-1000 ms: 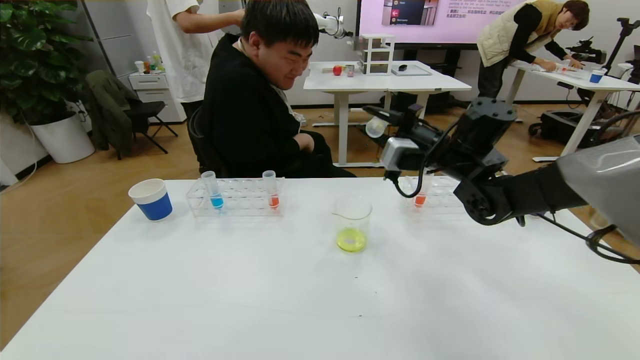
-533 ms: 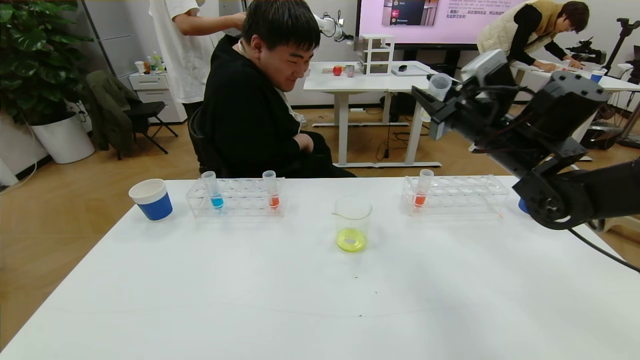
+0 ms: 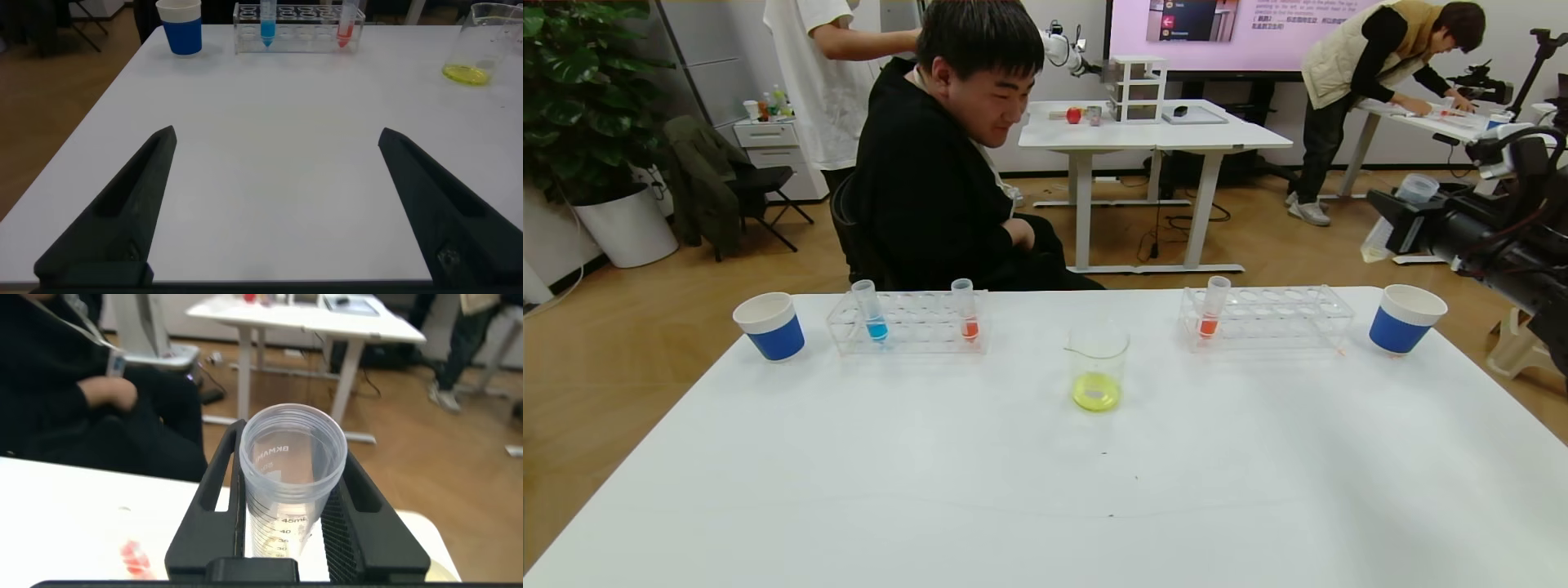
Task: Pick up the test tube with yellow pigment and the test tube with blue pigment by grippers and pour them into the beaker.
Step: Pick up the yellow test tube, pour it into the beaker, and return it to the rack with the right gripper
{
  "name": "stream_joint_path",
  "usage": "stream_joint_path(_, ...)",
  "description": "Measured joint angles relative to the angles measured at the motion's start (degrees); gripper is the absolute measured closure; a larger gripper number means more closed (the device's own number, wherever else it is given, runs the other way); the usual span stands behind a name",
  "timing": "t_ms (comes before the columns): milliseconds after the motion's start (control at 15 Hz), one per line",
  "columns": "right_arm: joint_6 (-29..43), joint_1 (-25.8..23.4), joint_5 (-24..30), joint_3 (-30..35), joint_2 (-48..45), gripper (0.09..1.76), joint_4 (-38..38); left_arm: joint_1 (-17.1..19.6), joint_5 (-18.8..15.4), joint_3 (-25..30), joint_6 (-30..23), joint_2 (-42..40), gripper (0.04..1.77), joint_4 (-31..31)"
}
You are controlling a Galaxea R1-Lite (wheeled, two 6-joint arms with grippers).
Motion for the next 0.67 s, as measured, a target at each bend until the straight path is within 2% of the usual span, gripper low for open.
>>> stream_joint_path(133, 0.2, -4.7, 0.0, -0.2, -0.1, 1.32, 6.2, 0.0, 0.0, 0.0, 0.0, 0.0, 0.09, 0.0)
stream_joint_path(267, 0.1, -8.3, 0.0, -1.8, 1.0, 1.32, 8.6, 0.0, 0.0, 0.0, 0.0, 0.0, 0.09, 0.0)
stream_joint_path(467, -2.1, -11.1, -0.2, -7.3, 5.3, 1.32, 8.9, 0.0, 0.0, 0.0, 0.0, 0.0, 0.09, 0.0)
stream_joint_path(667, -3.3, -11.7, -0.6, -12.7, 10.8, 1.32, 8.8, 0.0, 0.0, 0.0, 0.0, 0.0, 0.09, 0.0)
